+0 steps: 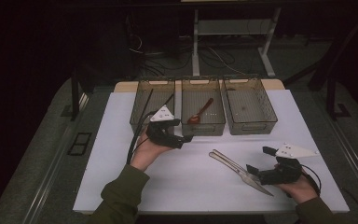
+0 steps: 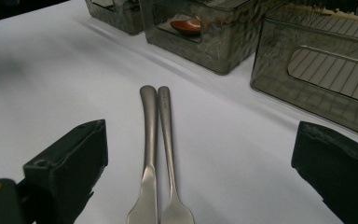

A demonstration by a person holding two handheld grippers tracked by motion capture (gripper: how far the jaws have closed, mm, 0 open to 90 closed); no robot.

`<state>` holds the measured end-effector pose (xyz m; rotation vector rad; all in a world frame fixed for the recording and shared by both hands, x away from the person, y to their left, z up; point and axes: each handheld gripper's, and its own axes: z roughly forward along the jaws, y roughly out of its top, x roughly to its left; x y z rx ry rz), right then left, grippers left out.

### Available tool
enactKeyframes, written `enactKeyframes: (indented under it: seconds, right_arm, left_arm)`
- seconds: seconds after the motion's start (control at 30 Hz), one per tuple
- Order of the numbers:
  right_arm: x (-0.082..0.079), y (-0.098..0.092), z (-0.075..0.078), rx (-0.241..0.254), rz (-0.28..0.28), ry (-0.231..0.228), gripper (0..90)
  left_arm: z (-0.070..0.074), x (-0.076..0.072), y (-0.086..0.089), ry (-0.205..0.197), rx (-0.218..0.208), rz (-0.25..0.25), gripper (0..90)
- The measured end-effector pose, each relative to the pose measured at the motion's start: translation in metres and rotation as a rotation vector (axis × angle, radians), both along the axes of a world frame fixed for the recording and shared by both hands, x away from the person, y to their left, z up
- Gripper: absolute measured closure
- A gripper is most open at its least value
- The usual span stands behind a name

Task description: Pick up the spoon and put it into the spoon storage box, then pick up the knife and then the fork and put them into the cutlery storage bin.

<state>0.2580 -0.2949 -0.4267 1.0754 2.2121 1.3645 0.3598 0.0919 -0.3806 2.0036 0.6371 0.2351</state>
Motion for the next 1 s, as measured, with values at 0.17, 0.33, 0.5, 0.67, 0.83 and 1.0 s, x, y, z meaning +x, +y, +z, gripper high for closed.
enactKeyframes:
  seconds: [0.17,0.33,0.5,0.67,0.83,1.0]
  right_arm:
    - [-0.002,-0.001,0.000,0.005,0.002,0.003,3.1]
    - [-0.004,-0.002,0.001,0.005,-0.001,0.000,3.0]
    - [-0.004,-0.002,0.001,0.005,0.001,-0.002,3.1]
    - [-0.003,-0.002,0.000,0.004,0.002,0.002,3.1]
    - [-0.002,-0.002,0.000,0.004,-0.001,0.005,3.1]
    - [-0.004,-0.002,0.000,0.004,-0.002,0.006,3.1]
  left_arm:
    - [-0.002,-0.009,0.010,-0.006,-0.011,-0.008,15.8]
    - [-0.004,-0.019,0.021,-0.012,-0.025,-0.012,15.4]
    - [-0.008,-0.027,0.031,-0.009,-0.032,-0.015,14.3]
    - [-0.012,-0.036,0.042,-0.016,-0.045,-0.009,12.5]
    - [-0.018,-0.045,0.054,-0.021,-0.051,0.000,6.0]
    - [-0.025,-0.055,0.063,-0.028,-0.041,0.014,0.0]
